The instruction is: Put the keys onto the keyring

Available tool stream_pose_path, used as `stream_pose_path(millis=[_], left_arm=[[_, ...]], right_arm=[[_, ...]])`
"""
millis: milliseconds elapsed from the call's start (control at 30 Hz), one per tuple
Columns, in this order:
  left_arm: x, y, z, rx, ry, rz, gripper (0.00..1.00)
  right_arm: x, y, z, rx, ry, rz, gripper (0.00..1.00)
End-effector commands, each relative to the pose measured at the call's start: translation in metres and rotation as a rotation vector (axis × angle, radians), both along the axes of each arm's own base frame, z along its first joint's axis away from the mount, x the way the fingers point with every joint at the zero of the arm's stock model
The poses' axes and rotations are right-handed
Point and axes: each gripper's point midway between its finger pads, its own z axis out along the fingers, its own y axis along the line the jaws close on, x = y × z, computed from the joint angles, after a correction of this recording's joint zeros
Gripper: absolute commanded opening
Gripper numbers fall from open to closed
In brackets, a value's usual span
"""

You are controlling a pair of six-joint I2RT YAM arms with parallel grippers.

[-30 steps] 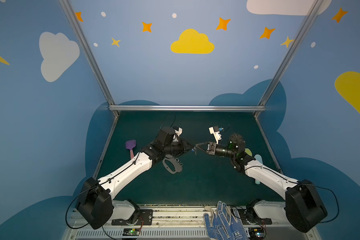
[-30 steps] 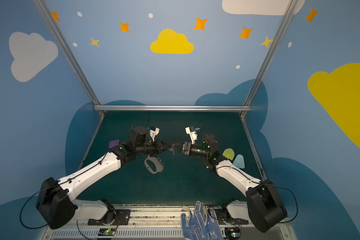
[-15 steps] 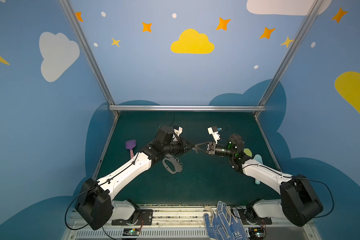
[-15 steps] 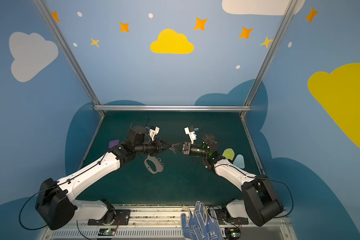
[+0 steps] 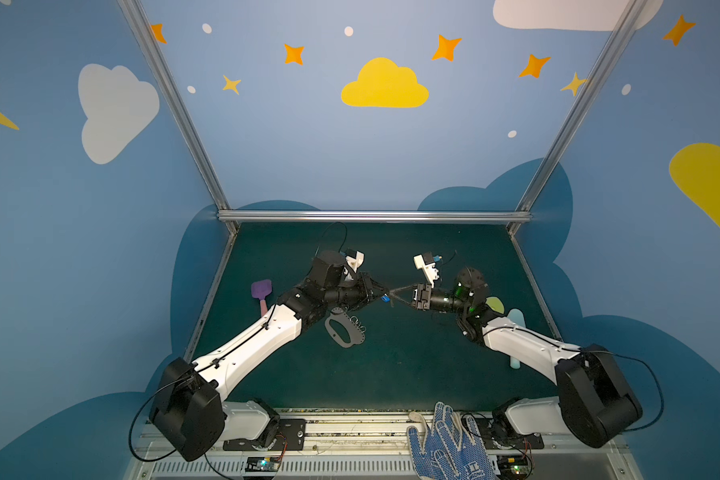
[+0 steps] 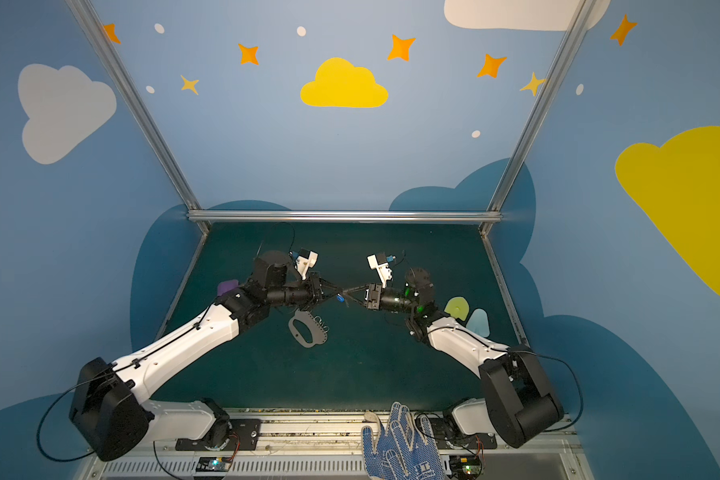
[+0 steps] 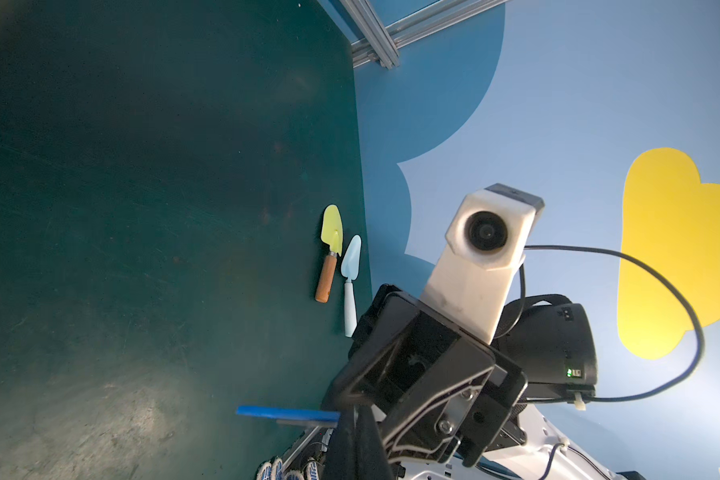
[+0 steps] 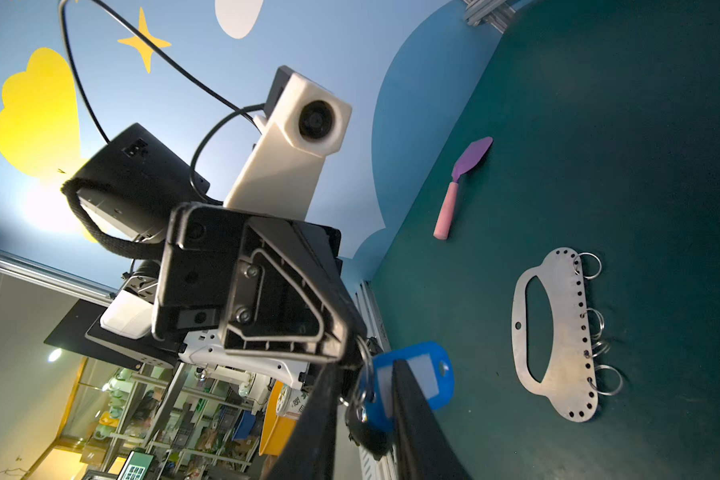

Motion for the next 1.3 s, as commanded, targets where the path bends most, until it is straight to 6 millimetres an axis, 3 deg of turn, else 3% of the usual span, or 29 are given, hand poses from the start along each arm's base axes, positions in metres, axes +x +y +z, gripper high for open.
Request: stream_pose_path(millis=[0, 233, 367, 500, 733, 900, 1067, 1267], left_arm=[[0.000, 0.000, 0.011, -0.033, -0.032, -0.008, 0.05], [-0.002, 0.001, 0.011, -0.035, -0.034, -0.006, 0.07], [-0.002, 0.003, 0.011, -0.037, -0.032, 0.001, 0.15], [-0.002, 0.006, 0.010, -0.031, -0.038, 0.012, 0.16], [0.001, 0.024, 0.003, -0.012, -0.034, 0.074, 0.34], [0.002, 0.041, -0.014, 0.065, -0.025, 0.129, 0.44], [-0.003, 0.054, -0.041, 0.136, 0.010, 0.167, 0.46], [-0.008, 0.045, -0.052, 0.107, 0.026, 0.114, 0.43]], right_arm=[[-0.002, 0.000, 0.002, 0.014, -0.020, 0.022, 0.21], [-0.002, 0.000, 0.005, 0.022, -0.027, 0.020, 0.00], [-0.001, -0.001, 0.005, 0.026, -0.023, 0.016, 0.00], [-0.003, -0.003, -0.001, 0.031, 0.000, 0.016, 0.00], [0.000, -0.009, -0.002, 0.022, -0.001, -0.021, 0.00], [0.006, -0.016, -0.011, -0.022, 0.011, -0.074, 0.00], [0.013, -0.028, -0.034, -0.148, 0.050, -0.164, 0.00], [0.011, -0.034, -0.034, -0.171, 0.045, -0.188, 0.00]])
